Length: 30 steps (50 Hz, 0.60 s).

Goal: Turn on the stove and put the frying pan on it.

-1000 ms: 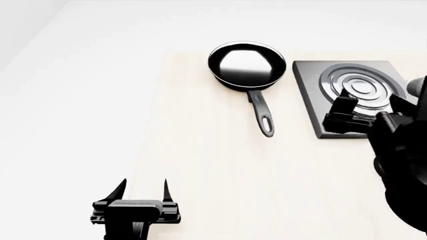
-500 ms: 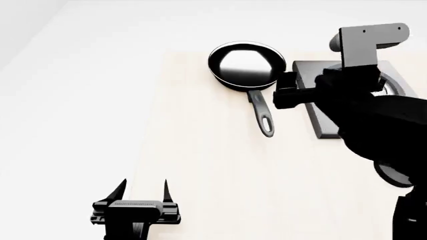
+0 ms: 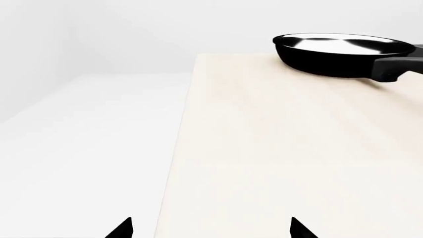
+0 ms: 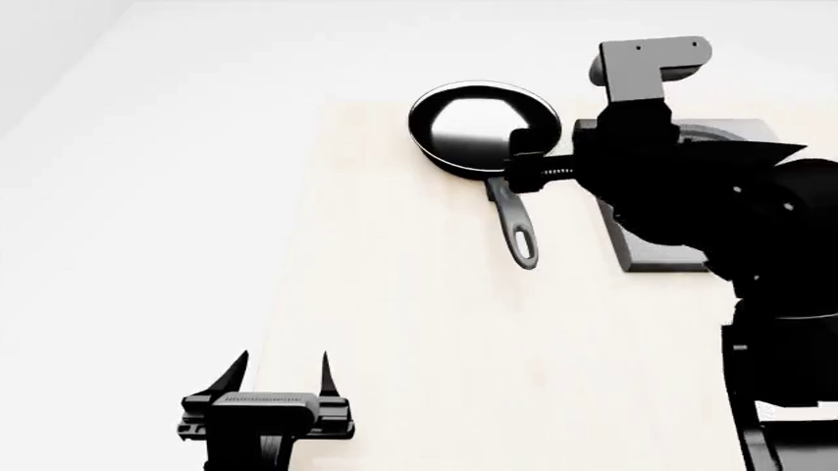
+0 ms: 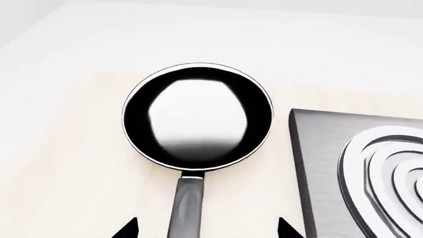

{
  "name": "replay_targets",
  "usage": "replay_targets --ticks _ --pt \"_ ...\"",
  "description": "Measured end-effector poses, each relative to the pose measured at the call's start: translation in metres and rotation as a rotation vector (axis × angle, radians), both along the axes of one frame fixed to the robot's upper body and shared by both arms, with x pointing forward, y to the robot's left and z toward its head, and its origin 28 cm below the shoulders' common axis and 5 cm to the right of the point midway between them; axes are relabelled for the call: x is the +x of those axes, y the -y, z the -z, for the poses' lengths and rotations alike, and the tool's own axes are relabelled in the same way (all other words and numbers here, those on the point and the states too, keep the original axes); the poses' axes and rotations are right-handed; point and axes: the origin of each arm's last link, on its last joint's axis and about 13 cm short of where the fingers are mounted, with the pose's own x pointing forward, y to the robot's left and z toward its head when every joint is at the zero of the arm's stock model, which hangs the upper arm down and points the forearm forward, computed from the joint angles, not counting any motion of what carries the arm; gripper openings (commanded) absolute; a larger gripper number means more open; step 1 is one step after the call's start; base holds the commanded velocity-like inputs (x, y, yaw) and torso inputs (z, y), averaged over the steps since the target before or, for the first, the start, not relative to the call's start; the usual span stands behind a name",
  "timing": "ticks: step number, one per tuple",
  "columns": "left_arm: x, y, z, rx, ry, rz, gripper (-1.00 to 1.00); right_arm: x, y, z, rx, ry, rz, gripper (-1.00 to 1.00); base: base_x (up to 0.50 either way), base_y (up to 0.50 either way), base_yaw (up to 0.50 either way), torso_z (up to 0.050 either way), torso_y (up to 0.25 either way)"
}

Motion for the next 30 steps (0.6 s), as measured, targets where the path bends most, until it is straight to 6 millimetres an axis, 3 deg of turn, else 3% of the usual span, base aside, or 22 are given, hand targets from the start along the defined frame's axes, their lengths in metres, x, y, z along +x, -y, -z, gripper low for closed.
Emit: replay_targets --ticks 30 --pt "0.0 0.0 -0.001 0.001 0.002 -0.002 1.0 0.023 -0.016 0.028 -0.015 -0.096 -0.002 1.0 0.0 0.0 0.0 0.0 0.0"
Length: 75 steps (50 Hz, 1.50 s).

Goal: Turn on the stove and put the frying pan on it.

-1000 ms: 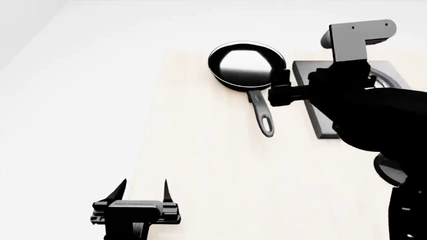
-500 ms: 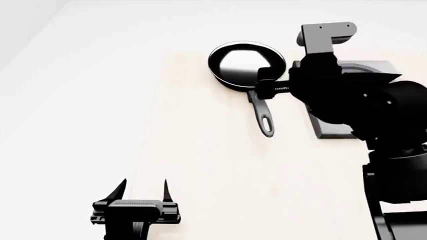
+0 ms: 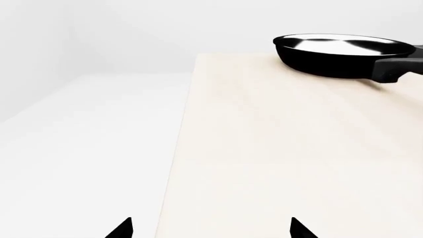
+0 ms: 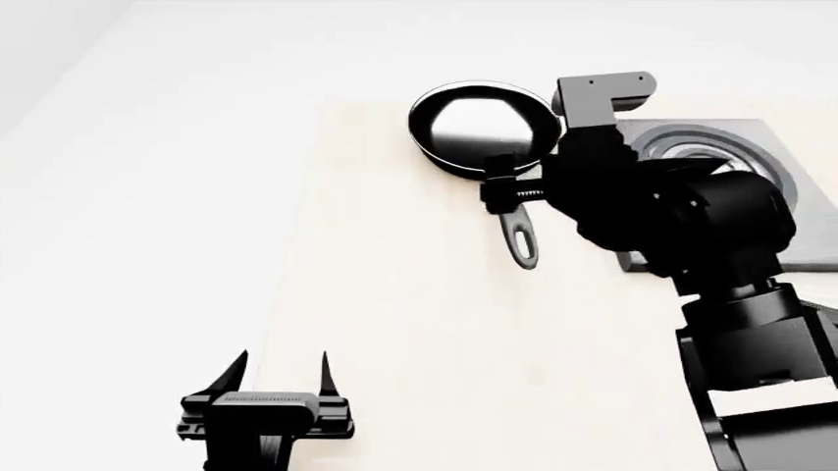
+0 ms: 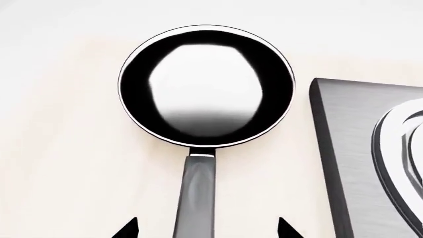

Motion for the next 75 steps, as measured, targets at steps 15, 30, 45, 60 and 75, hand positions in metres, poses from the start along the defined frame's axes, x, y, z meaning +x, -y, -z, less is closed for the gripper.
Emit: replay_targets --ticks 15,30,45,60,75 --pt "0.0 0.0 0.0 0.001 0.001 0.0 1.0 0.005 -0.004 0.012 0.008 -0.035 0.005 1.0 0.0 0.0 0.0 0.0 0.0" --pt "0.0 0.0 0.001 0.0 -0.001 0.0 1.0 0.011 -0.006 0.023 0.022 -0.071 0.007 1.0 0.0 0.0 0.0 0.0 0.0" --pt "0.0 0.0 0.0 -0.001 -0.002 0.001 1.0 0.013 -0.008 0.034 0.029 -0.111 0.001 1.0 0.0 0.0 0.0 0.0 0.0" --pt "0.0 0.0 0.0 0.0 -0.001 0.001 1.0 0.011 -0.009 0.039 0.027 -0.159 -0.014 1.0 0.0 0.0 0.0 0.0 0.0" --pt "0.0 0.0 0.0 0.0 -0.001 0.0 1.0 0.012 -0.008 0.042 0.019 -0.178 -0.008 1.0 0.0 0.0 0.0 0.0 0.0"
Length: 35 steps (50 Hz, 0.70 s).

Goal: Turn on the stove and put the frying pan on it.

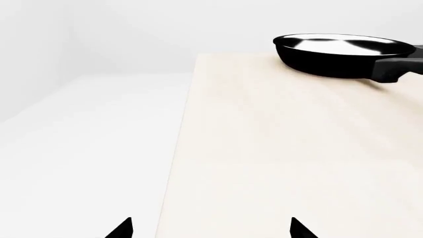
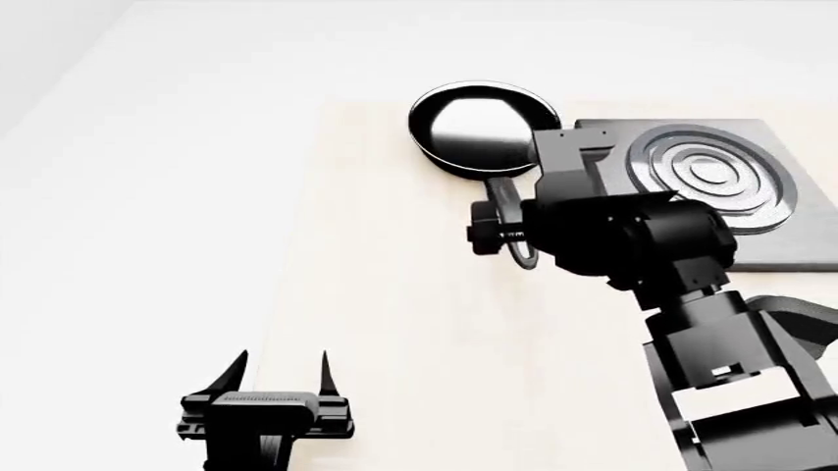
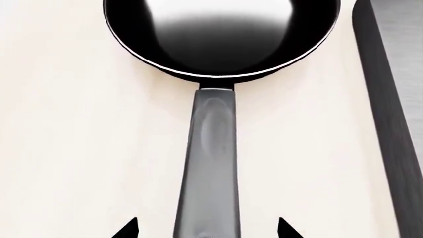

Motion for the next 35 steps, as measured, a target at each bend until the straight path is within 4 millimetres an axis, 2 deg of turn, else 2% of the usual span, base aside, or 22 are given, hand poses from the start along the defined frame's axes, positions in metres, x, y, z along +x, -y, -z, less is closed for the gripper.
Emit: replay_targets --ticks 35 --pt "0.0 0.0 0.0 0.0 -0.001 0.0 1.0 0.004 0.001 0.013 -0.012 -0.034 0.007 1.0 0.0 0.0 0.0 0.0 0.0"
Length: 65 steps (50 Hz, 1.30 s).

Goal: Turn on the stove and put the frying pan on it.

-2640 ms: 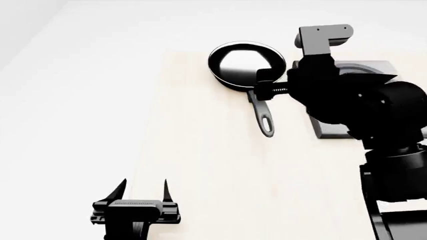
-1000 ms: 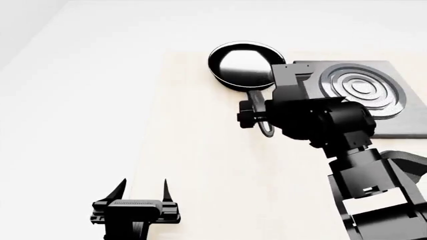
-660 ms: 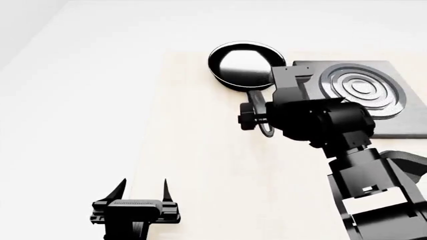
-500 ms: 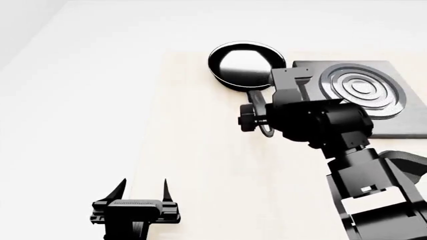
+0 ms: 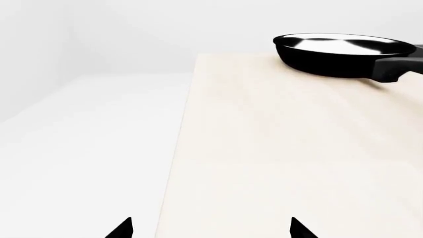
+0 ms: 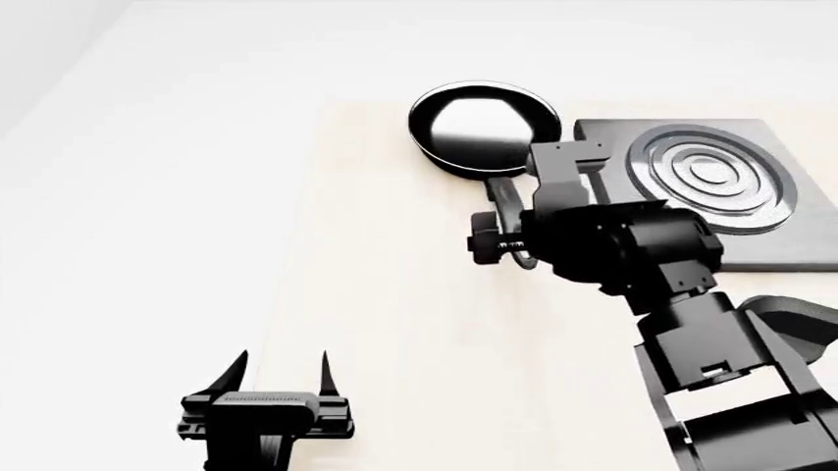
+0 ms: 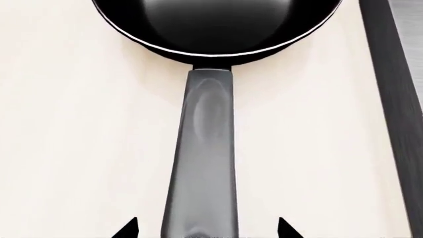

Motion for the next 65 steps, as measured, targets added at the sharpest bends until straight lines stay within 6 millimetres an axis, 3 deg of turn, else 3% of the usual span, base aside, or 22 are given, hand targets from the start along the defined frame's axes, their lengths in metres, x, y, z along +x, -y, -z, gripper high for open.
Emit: replay_targets --ticks 19,20,65 --pt "0.0 0.0 0.0 0.001 0.0 0.0 1.0 -0.003 -0.001 0.006 -0.004 -0.012 -0.001 1.0 0.0 0.0 0.0 0.0 0.0" --pt "0.0 0.0 0.0 0.001 0.0 0.0 1.0 -0.004 -0.002 0.006 -0.005 -0.012 -0.002 -1.0 0.0 0.0 0.0 0.0 0.0" --pt "0.0 0.0 0.0 0.002 0.001 0.001 1.0 -0.022 0.0 -0.011 -0.023 0.153 -0.002 -1.0 0.0 0.0 0.0 0.0 0.0"
